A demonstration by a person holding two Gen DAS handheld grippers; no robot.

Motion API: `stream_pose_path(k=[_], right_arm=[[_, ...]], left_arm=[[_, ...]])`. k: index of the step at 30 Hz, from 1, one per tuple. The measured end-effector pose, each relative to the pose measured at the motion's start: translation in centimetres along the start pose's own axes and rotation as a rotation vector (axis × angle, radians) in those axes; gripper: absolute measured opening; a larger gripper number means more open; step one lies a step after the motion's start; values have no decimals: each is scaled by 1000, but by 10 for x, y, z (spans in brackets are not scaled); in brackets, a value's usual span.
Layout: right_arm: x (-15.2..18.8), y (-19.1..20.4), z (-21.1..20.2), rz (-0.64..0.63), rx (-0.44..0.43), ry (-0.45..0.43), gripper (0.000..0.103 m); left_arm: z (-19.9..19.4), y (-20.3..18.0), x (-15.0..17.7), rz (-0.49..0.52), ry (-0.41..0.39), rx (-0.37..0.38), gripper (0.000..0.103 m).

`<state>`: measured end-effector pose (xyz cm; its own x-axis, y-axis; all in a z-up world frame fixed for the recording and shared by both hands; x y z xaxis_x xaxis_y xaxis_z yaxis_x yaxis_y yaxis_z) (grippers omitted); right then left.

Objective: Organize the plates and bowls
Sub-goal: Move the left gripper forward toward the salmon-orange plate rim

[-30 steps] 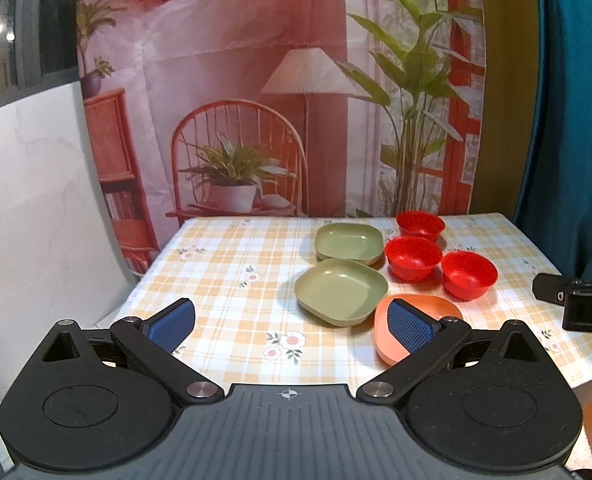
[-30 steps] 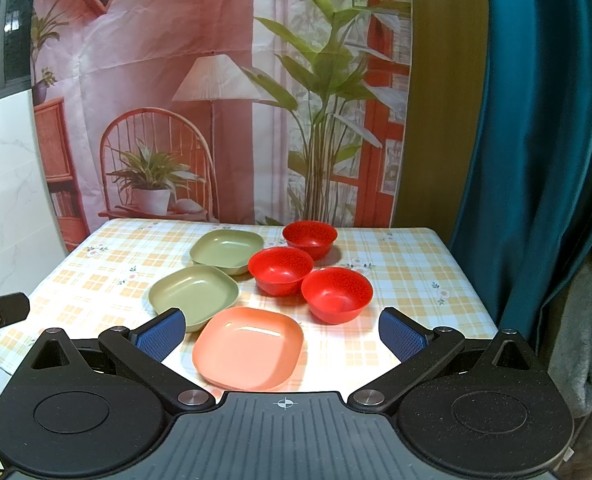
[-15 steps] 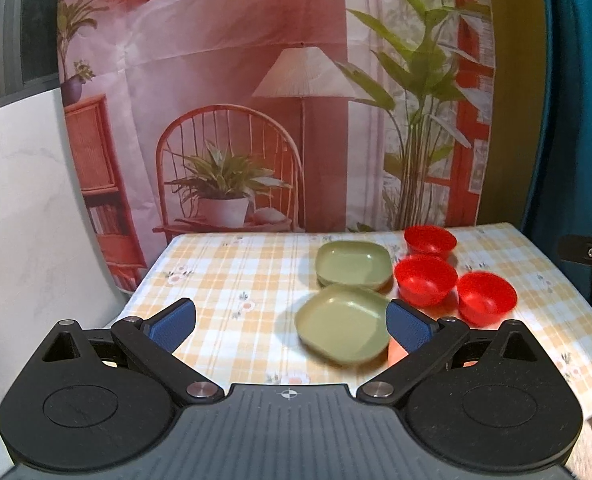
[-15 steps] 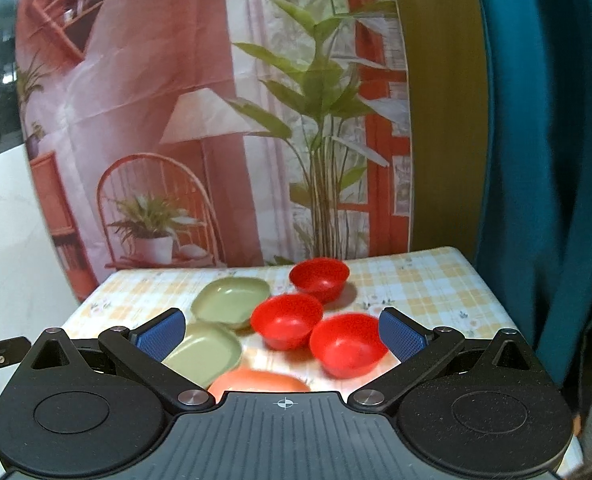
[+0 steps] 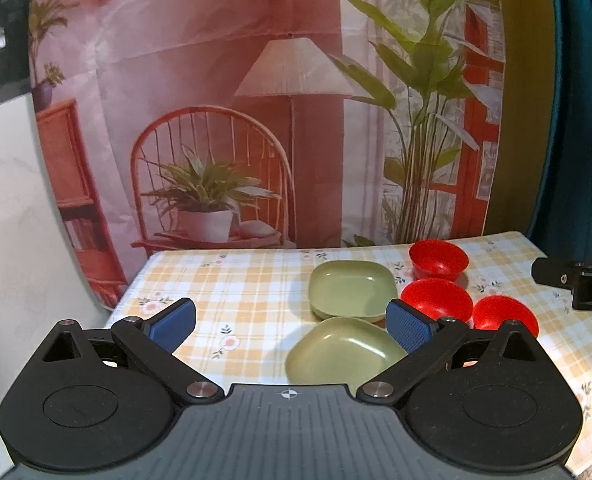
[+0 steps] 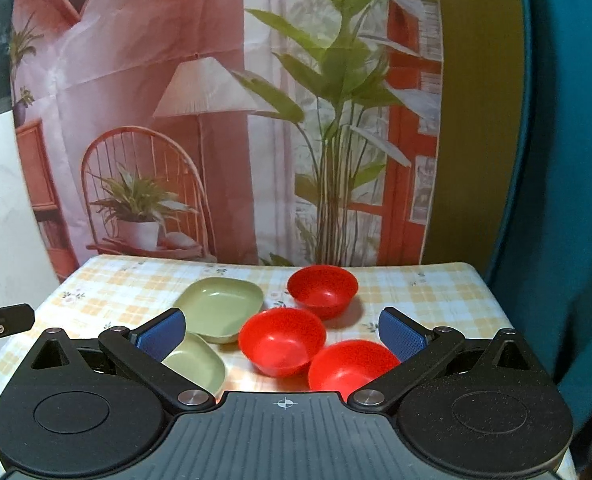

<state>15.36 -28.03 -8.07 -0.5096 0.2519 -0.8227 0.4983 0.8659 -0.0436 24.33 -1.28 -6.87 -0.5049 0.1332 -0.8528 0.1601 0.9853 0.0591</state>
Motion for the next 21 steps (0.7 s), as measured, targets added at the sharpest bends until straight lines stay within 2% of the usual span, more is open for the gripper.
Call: stream_pose_path(k=[10,15,17,21], right_arm=[[8,3,51,84,-40,96,103],[14,0,64,95,-60,89,103],[18,-5,68,97,-73,97,102],[25,-17,78,57,-92,107,99]], left_arm=[[47,13,-8,-33,72,50,102],[60,9,-3,-21,106,49,100],[65,5,-2,-17,115,44,97],[76,-7,2,-44,123,36,95]])
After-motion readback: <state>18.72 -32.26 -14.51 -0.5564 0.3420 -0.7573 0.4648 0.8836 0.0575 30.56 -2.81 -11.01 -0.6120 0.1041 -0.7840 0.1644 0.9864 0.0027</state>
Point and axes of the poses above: each gripper's, at about its wrist camera, not at the fingertips, and z roughly the way its jaws point, y to its left, x to its underside, the point moved 9 cm from there along z, roughly the way its jaws point, and after that the axes turned 3 degrees about x, right-handed, at the moved point
